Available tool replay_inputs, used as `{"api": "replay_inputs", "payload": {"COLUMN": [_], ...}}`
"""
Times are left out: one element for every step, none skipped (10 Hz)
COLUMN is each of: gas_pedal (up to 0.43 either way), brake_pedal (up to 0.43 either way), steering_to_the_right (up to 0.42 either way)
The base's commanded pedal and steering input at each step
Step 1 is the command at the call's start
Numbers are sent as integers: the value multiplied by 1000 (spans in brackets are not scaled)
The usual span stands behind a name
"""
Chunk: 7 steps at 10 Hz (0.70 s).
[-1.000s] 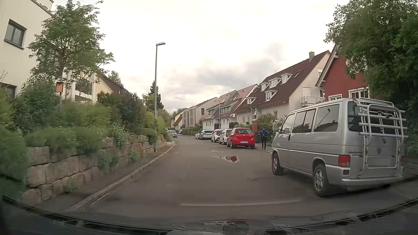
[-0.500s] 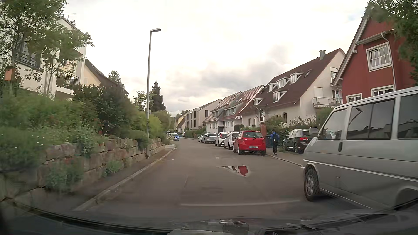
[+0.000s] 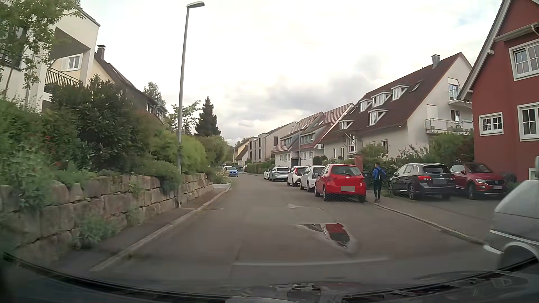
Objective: Follow the waypoints while adhering to traffic rules and regulations
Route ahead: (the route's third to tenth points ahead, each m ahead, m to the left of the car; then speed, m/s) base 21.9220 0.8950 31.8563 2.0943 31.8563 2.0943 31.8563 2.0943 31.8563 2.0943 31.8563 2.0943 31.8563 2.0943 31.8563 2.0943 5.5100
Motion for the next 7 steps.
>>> {"api": "replay_inputs", "payload": {"gas_pedal": [39, 39, 39, 39, 39, 39, 39], "brake_pedal": [0, 0, 0, 0, 0, 0, 0], "steering_to_the_right": [-54, -53, -49, -44, -37, -31, -20]}}
